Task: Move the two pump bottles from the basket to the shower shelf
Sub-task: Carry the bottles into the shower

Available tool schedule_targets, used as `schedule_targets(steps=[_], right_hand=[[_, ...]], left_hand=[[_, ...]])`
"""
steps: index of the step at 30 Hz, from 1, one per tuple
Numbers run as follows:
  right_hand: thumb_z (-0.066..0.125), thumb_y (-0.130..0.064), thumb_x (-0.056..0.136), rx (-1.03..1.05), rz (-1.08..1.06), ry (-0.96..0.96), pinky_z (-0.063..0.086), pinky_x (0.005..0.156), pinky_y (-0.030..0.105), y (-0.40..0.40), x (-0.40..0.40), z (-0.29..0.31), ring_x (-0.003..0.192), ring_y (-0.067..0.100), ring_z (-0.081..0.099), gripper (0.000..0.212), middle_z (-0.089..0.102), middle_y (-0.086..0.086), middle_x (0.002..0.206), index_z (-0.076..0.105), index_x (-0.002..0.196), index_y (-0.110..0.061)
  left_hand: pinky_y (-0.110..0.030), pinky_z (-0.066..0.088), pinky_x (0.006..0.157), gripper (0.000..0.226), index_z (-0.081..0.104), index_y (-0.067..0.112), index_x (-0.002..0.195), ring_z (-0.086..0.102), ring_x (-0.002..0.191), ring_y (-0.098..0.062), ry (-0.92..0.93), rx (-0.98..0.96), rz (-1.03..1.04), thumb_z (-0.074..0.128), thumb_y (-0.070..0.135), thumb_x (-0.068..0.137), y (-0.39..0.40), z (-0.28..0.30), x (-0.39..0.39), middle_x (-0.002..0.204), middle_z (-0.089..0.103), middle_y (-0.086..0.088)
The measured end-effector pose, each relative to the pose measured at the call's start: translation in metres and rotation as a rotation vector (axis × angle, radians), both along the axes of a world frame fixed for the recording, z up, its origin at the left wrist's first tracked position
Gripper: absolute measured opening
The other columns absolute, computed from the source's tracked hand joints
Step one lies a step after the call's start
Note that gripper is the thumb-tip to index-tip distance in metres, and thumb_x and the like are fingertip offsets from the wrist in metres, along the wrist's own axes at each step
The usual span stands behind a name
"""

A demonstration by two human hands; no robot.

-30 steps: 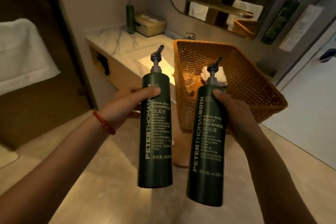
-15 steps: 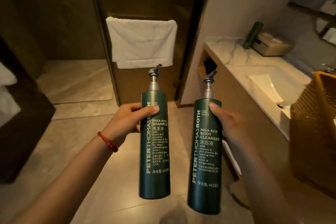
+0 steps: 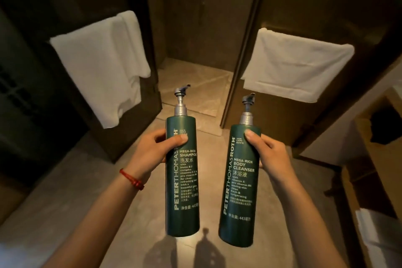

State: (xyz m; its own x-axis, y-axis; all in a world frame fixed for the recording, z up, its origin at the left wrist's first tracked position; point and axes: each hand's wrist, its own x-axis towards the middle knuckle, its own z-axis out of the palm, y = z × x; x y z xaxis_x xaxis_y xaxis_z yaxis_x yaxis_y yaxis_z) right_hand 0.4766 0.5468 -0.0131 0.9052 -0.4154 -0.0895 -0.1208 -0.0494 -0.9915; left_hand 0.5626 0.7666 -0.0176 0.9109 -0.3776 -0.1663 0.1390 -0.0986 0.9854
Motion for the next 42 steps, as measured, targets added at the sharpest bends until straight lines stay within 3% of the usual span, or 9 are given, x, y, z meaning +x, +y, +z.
schedule_targets(steps=[5,11,16,21,29,36,39,42], right_hand=[[0.062,-0.032,0.078,0.001,0.086,0.026,0.047,0.047,0.011,0.009,0.056,-0.013,0.052,-0.001,0.062,0.018,0.069,-0.013,0.055,0.066,0.065,-0.02],[0.064,-0.038,0.074,0.02,0.129,0.078,0.046,0.047,0.011,-0.011,0.135,-0.034,0.052,-0.001,0.061,0.019,0.068,-0.013,0.054,0.066,0.065,-0.022],[0.064,-0.038,0.076,0.019,0.156,0.101,0.048,0.049,0.012,-0.043,0.216,-0.043,0.053,0.001,0.062,0.018,0.068,-0.012,0.056,0.068,0.068,-0.023],[0.065,-0.043,0.07,0.052,0.159,0.109,0.045,0.046,0.012,-0.082,0.295,-0.042,0.052,0.001,0.063,0.018,0.07,-0.011,0.057,0.07,0.062,-0.028],[0.064,-0.042,0.074,0.127,0.126,0.195,0.047,0.047,0.012,-0.115,0.429,-0.054,0.057,0.003,0.066,0.02,0.072,-0.01,0.06,0.071,0.068,-0.023],[0.066,-0.048,0.068,0.133,0.032,0.212,0.048,0.051,0.016,-0.134,0.554,-0.068,0.059,0.004,0.067,0.024,0.072,-0.01,0.061,0.072,0.066,-0.025],[0.065,-0.054,0.059,0.205,-0.046,0.222,0.047,0.045,0.014,-0.144,0.609,-0.063,0.058,0.005,0.067,0.03,0.073,-0.009,0.062,0.073,0.068,-0.027],[0.064,-0.058,0.056,0.208,-0.075,0.209,0.049,0.047,0.018,-0.156,0.663,-0.059,0.057,0.006,0.067,0.038,0.072,-0.007,0.061,0.071,0.069,-0.023]], left_hand=[[-0.024,0.053,0.06,0.016,0.066,0.021,0.082,0.066,0.065,-0.008,0.026,0.037,0.143,0.07,0.029,0.068,0.016,-0.018,0.042,0.074,0.07,0.003],[-0.014,0.049,0.047,0.02,0.067,0.018,0.085,0.066,0.058,-0.003,0.087,0.029,0.235,0.071,0.027,0.067,-0.001,-0.042,0.11,0.06,0.071,0.01],[-0.013,0.048,0.047,0.02,0.068,0.014,0.086,0.065,0.056,-0.003,0.122,0.051,0.272,0.07,0.025,0.07,-0.036,-0.056,0.184,0.058,0.071,0.008],[-0.012,0.048,0.046,0.019,0.067,0.011,0.088,0.065,0.056,-0.002,0.143,0.07,0.266,0.068,0.023,0.073,-0.075,-0.058,0.261,0.074,0.069,-0.003],[-0.015,0.05,0.048,0.015,0.068,0.016,0.081,0.067,0.059,-0.006,0.153,0.065,0.301,0.07,0.027,0.07,-0.104,-0.063,0.394,0.062,0.073,0.004],[-0.033,0.054,0.065,0.044,0.07,0.018,0.083,0.069,0.075,-0.021,0.215,0.014,0.186,0.079,0.045,0.05,-0.121,-0.085,0.537,0.077,0.074,-0.004],[-0.017,0.051,0.052,0.05,0.068,0.019,0.083,0.069,0.067,-0.01,0.187,0.05,0.153,0.076,0.049,0.045,-0.133,-0.081,0.602,0.071,0.075,0.008],[-0.011,0.048,0.049,0.039,0.066,0.022,0.084,0.068,0.065,-0.005,0.184,0.06,0.096,0.071,0.045,0.052,-0.148,-0.077,0.665,0.068,0.073,0.014]])
